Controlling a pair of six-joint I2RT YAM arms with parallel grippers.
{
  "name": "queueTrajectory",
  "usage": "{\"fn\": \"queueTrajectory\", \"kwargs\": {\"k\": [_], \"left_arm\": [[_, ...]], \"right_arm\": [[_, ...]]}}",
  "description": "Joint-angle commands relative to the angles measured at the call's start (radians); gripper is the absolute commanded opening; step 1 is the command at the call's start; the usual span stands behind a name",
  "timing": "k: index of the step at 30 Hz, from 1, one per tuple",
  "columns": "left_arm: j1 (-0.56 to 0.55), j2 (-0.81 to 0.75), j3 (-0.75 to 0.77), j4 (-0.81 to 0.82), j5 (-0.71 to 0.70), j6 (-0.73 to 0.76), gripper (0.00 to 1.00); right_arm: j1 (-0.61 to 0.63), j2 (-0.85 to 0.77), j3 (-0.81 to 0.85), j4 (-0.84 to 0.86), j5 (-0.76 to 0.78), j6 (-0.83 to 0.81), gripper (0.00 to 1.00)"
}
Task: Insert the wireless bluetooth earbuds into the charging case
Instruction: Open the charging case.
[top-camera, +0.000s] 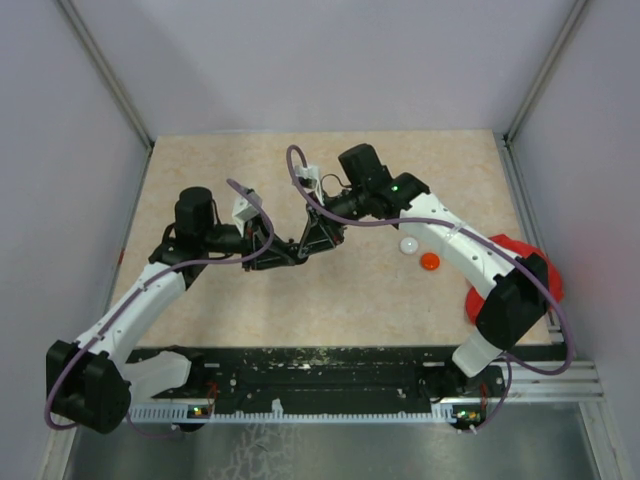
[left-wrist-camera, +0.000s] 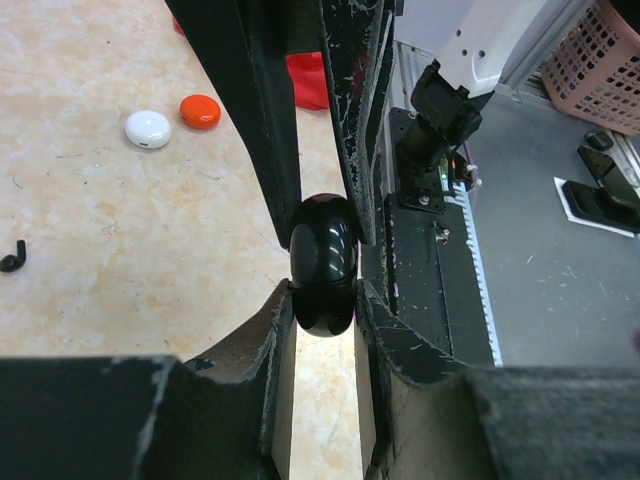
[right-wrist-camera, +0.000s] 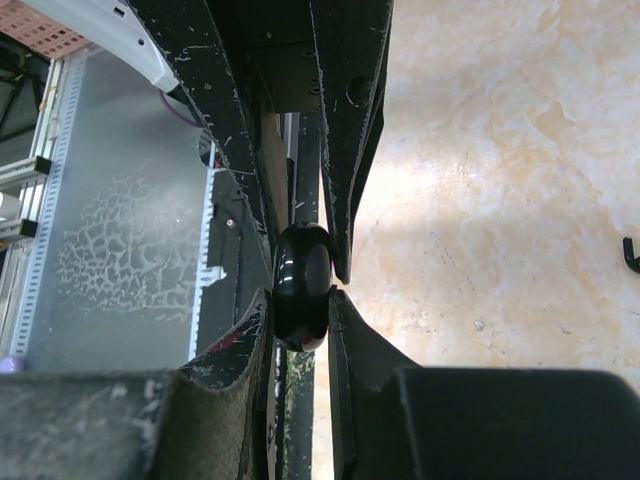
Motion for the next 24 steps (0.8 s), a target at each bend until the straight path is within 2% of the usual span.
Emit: {"fn": "queueTrajectory", "kwargs": {"k": [1, 8, 17, 24], "left_arm": [[-0.010, -0.036, -0.006, -0.011, 0.026, 0.090, 0.01], [-0.015, -0.113, -0.069, -0.011, 0.013, 0.208, 0.01], [-0.017, -0.127, -0.086, -0.016, -0.017, 0.222, 0.01], [-0.017, -0.113, -0.086, -0.048, -0.281, 0.203, 0.01]], "right_arm": [[0.001, -0.007, 0.044, 0.030, 0.029, -0.005, 0.13], [-0.022, -0.033, 0.008, 0.092, 0.040, 0.035, 0.33], [-0.042, -0.043, -0.020, 0.148, 0.049, 0.077, 0.41], [-0.084, -0.086, -0.081, 0.255, 0.082, 0.158, 0.56]]}}
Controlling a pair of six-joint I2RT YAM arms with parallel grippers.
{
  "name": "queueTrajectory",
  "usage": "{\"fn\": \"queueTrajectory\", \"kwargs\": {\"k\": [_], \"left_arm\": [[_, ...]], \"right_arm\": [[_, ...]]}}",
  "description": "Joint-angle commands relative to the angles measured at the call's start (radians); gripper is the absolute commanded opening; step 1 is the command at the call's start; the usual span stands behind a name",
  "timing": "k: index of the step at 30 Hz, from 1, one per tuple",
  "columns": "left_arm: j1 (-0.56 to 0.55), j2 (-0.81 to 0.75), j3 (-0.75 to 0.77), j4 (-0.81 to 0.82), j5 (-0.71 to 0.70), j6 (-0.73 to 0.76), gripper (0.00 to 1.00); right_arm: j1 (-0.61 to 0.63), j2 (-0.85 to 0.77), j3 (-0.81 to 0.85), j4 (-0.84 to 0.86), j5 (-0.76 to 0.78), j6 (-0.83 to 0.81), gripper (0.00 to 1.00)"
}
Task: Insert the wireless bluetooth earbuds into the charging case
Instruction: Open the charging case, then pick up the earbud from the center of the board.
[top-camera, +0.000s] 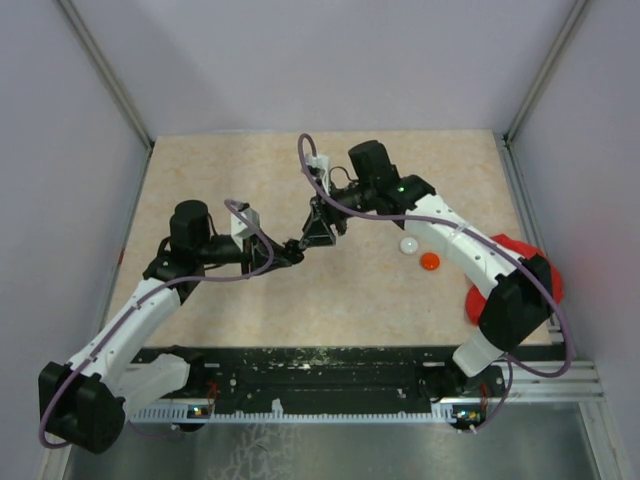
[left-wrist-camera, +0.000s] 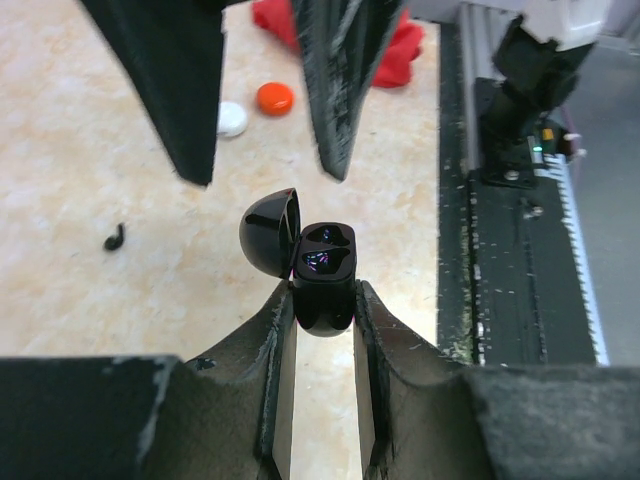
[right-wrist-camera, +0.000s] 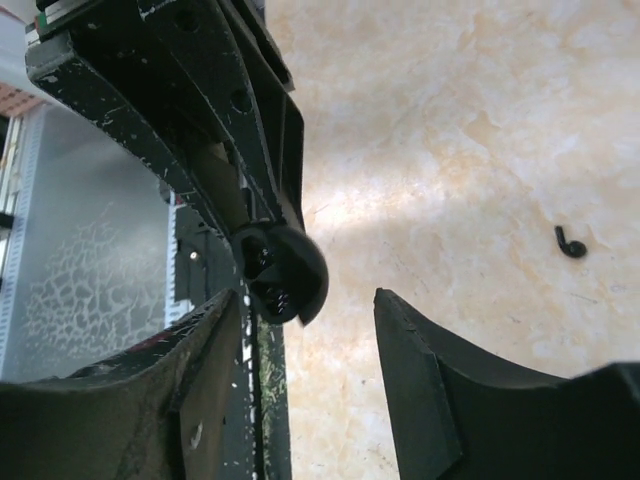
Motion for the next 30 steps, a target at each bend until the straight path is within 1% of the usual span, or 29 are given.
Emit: {"fn": "queueTrajectory", "kwargs": {"k": [1, 2, 3, 6, 8, 10, 12, 14, 18, 23, 30], "left_arm": [[-0.006, 0.002, -0.005, -0.030, -0.209, 0.005, 0.01], [-0.005, 0.002, -0.007, -0.033, -0.278, 0.000, 0.01], [-0.005, 0.000, -0.009, -0.032, -0.315, -0.010, 0.01], [-0.005, -0.010, -0.010, -0.032, -0.511, -0.034, 0.01], [-0.003, -0.021, -0.012, -0.031, -0.623, -0.048, 0.01], [-0.002, -0.033, -0.015, -0.028, -0.711, -0.051, 0.01], [0.000, -0.047, -0.021, -0.022, -0.775, -0.059, 0.01], [0.003, -0.058, -0.029, -0.017, -0.817, -0.060, 0.01], [0.006, -0.077, -0.044, -0.005, -0.884, -0.055, 0.01], [0.007, -0.089, -0.060, 0.011, -0.923, -0.050, 0.01], [0.007, -0.091, -0.068, 0.018, -0.941, -0.036, 0.01]], "right_arm": [[-0.052, -0.081, -0.051, 0.150, 0.062, 0.092, 0.58], [-0.068, -0.084, -0.066, 0.173, 0.090, 0.115, 0.59], [-0.081, -0.085, -0.076, 0.185, 0.120, 0.127, 0.60], [-0.090, -0.068, -0.083, 0.167, 0.299, 0.122, 0.62], [-0.090, -0.028, -0.077, 0.142, 0.422, 0.118, 0.62], [-0.091, 0.018, -0.063, 0.119, 0.533, 0.117, 0.62], [-0.091, 0.076, -0.047, 0.107, 0.611, 0.116, 0.61], [-0.091, 0.141, -0.034, 0.111, 0.659, 0.115, 0.60], [-0.090, 0.235, -0.011, 0.128, 0.734, 0.140, 0.54], [-0.089, 0.327, -0.002, 0.178, 0.816, 0.157, 0.49], [-0.081, 0.441, 0.073, 0.179, 0.841, 0.151, 0.42]]}}
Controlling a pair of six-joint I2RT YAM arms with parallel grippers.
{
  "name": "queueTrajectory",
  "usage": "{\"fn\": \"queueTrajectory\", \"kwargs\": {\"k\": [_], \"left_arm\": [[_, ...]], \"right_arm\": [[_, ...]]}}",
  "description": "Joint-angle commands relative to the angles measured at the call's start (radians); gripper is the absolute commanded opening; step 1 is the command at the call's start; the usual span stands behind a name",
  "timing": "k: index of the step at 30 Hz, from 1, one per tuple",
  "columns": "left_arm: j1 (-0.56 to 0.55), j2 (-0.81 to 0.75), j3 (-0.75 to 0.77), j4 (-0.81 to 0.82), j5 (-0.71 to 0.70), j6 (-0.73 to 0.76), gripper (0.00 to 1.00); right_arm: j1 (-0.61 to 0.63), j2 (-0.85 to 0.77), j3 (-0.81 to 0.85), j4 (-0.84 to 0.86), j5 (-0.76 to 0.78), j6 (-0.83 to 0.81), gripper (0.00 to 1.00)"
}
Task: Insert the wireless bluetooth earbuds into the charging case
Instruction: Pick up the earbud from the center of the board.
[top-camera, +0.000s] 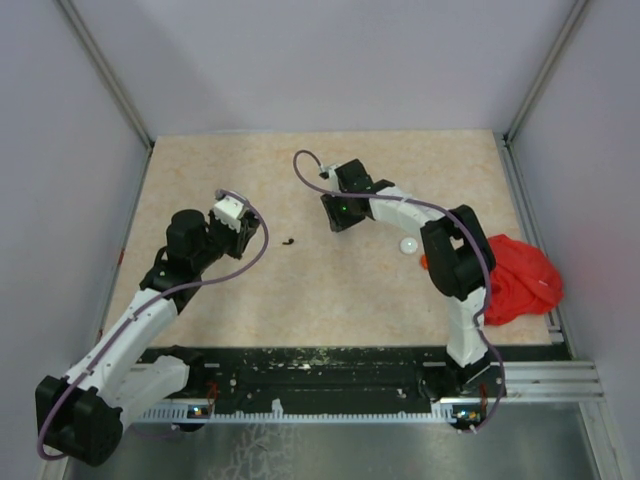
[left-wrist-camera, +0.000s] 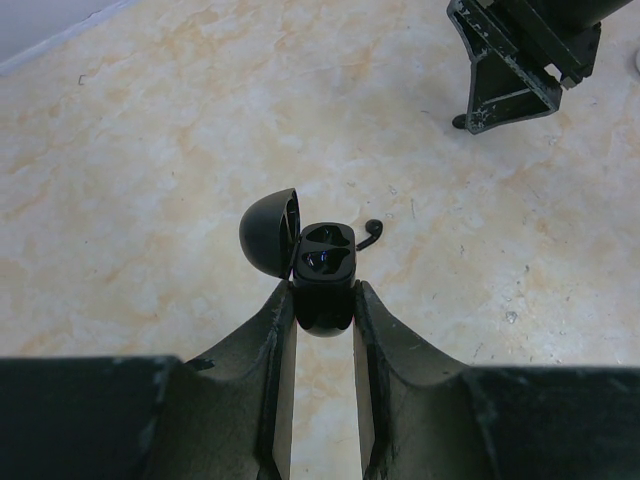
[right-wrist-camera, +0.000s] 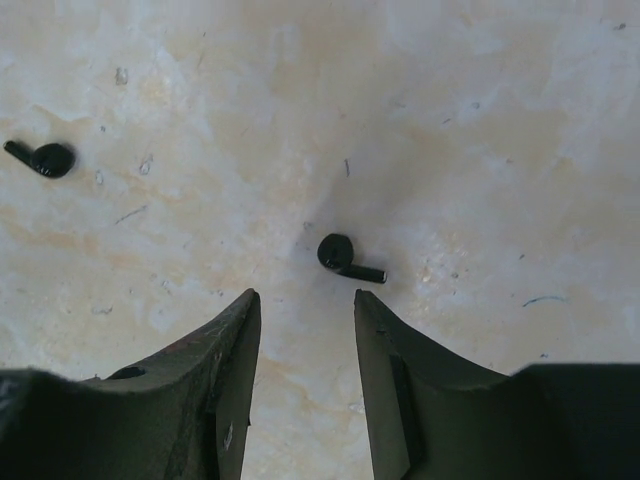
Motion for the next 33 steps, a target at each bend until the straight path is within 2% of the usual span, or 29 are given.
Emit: {"fn": "queueTrajectory", "kwargs": {"k": [1, 8, 23, 28, 33], "left_arm": [[0.005, -0.017, -0.010, 0.035, -0.035, 0.010, 0.01], [0.005, -0.017, -0.012, 0.036, -0.039, 0.013, 0.01], [0.005, -0.009, -0.011, 0.036, -0.033, 0.012, 0.01], [0.006, -0.005, -0.012, 0.036, -0.034, 0.012, 0.01], [0.005, -0.004, -0.014, 0.043, -0.019, 0.011, 0.01]], "right_arm": [[0.011, 0.050, 0.095, 0.053, 0.050, 0.002, 0.41], [0.020, 0.132, 0.183, -0.032, 0.102, -0.012, 0.36], [0.048, 0.179, 0.196, -0.107, 0.192, -0.027, 0.32], [0.048, 0.184, 0.203, -0.127, 0.197, -0.030, 0.23], [0.048, 0.123, 0.169, -0.113, 0.161, -0.024, 0.19]]}}
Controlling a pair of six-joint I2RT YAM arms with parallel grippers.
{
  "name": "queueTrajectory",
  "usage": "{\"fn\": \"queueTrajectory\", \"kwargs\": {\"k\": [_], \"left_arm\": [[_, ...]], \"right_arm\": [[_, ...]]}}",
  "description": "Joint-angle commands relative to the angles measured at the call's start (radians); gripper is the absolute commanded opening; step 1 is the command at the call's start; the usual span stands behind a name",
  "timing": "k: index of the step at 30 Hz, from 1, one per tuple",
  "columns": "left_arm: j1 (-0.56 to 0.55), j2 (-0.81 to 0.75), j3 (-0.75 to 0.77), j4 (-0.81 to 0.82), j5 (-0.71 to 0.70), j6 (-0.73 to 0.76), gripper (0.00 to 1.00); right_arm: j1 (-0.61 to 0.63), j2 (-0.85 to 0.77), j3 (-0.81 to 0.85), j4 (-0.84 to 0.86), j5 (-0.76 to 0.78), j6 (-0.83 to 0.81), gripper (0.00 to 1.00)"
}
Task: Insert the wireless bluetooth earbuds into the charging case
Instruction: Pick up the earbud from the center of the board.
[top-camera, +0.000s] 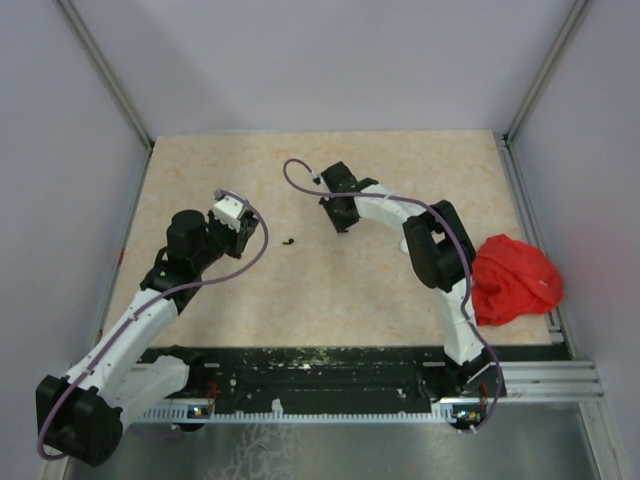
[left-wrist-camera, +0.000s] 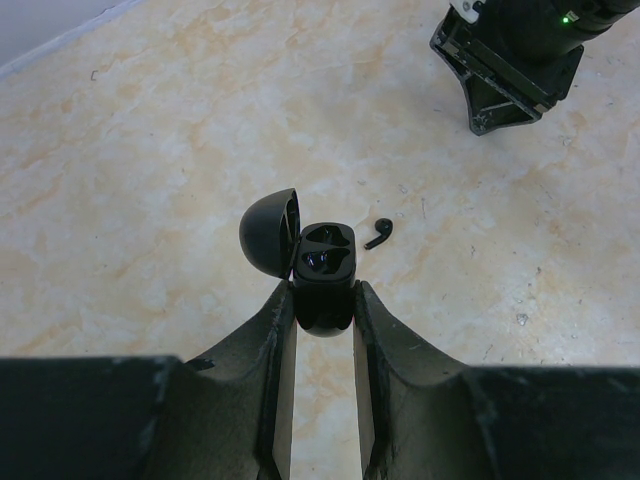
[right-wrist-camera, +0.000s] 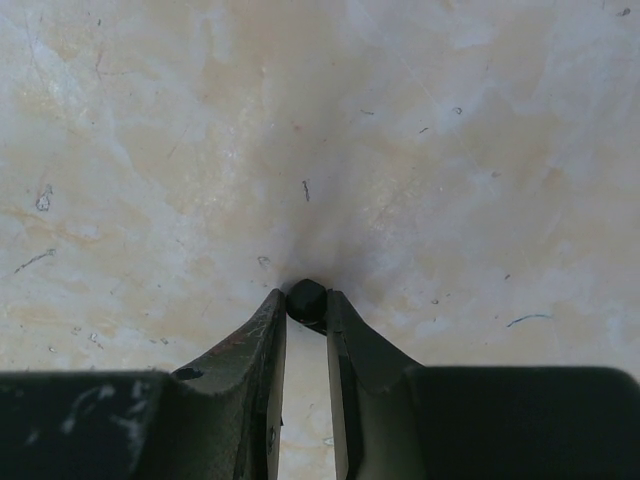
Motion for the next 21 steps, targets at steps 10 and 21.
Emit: {"fn": "queueTrajectory", "kwargs": {"k": [10, 21], "left_arm": [[0.005, -0.040, -0.049, 0.163, 0.155, -0.065, 0.01], [0.005, -0.054, -0.115, 0.387, 0.316, -0.182, 0.01]], "right_arm": [[0.009, -0.283, -0.120, 0.089, -0.159, 0.049, 0.17], [0.009, -0.599, -0.242, 0.174, -0.381, 0.100, 0.16]]}}
